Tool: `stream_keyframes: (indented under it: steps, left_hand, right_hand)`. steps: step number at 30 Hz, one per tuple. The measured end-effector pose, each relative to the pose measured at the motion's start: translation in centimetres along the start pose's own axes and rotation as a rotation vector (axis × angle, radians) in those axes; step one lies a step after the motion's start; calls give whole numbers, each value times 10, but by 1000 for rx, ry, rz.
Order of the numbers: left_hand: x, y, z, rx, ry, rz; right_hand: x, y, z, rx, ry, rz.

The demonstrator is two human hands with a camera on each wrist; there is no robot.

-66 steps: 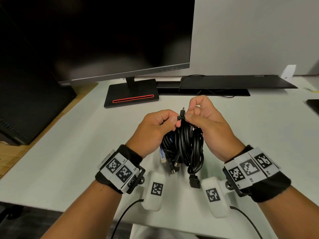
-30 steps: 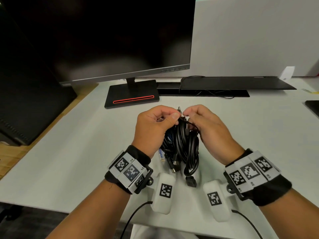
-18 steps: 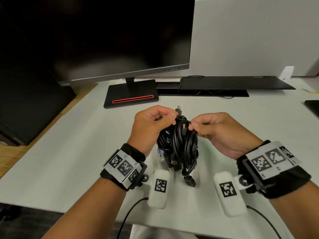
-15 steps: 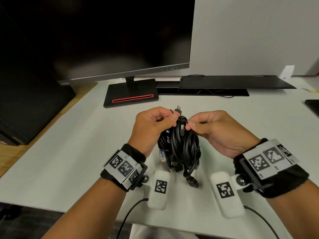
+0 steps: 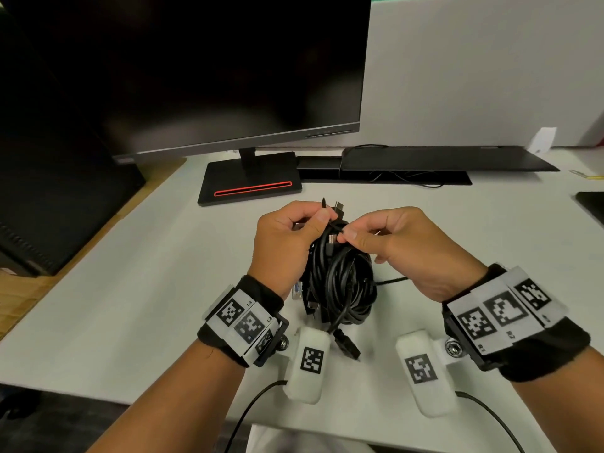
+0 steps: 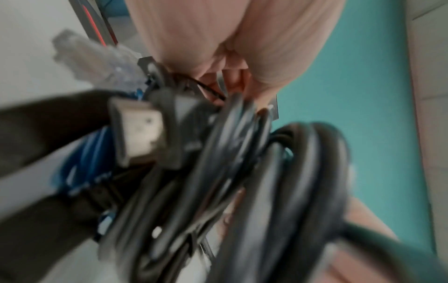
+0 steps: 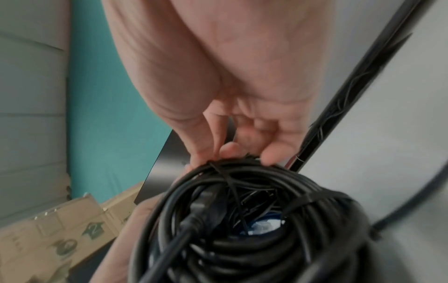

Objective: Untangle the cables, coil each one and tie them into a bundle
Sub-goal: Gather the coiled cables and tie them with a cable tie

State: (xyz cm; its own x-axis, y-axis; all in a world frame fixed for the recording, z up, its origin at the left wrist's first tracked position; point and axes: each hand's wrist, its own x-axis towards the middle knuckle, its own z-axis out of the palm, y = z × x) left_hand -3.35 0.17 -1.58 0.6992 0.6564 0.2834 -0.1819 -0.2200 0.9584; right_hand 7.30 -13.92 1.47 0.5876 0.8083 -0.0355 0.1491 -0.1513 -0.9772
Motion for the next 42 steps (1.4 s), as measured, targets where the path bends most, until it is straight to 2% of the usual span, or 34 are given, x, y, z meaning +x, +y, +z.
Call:
stream_keyframes:
  steps: [3, 5, 8, 10, 14, 16, 19, 22, 26, 30, 35, 38, 42]
  left_hand:
    - [1, 1, 1, -104, 66, -82]
    - [1, 1, 0, -208, 68, -160]
    - [-1, -1, 0, -345, 15, -269]
    - [-4, -4, 2, -450, -44, -338]
    - [-10, -11, 9, -555, -137, -422]
    - [-12, -15, 12, -552, -169, -447]
    - [-12, -14, 12, -534, -176, -470]
    - [-7, -11, 9, -484, -135, -450]
    - [-4, -10, 4, -338, -95, -386]
    - [-2, -5, 4, -197, -72, -344]
    - [-2, 0, 4, -69, -29, -264]
    - [0, 4, 5, 12, 17, -180]
    - [1, 15, 3, 74, 3, -73]
  right_hand:
    - [-5, 5, -3, 9, -42, -2]
    - [-7, 9, -1, 2, -1, -47]
    - [-8, 14, 1, -166, 125, -152]
    - [-7, 16, -1, -221, 131, -113]
    - [-1, 23, -11, -136, -100, 72]
    - [2, 25, -17, -157, -198, 38]
    - [4, 28, -17, -237, -211, -73]
    - [6, 27, -8, -424, -233, -200]
    - [9, 21, -8, -557, -179, -202]
    - [7, 18, -10, -738, -324, -192]
    - [4, 11, -7, -996, -227, -308]
    - [6, 4, -6, -1169, -233, -387]
    - [9, 2, -4, -1231, -253, -425]
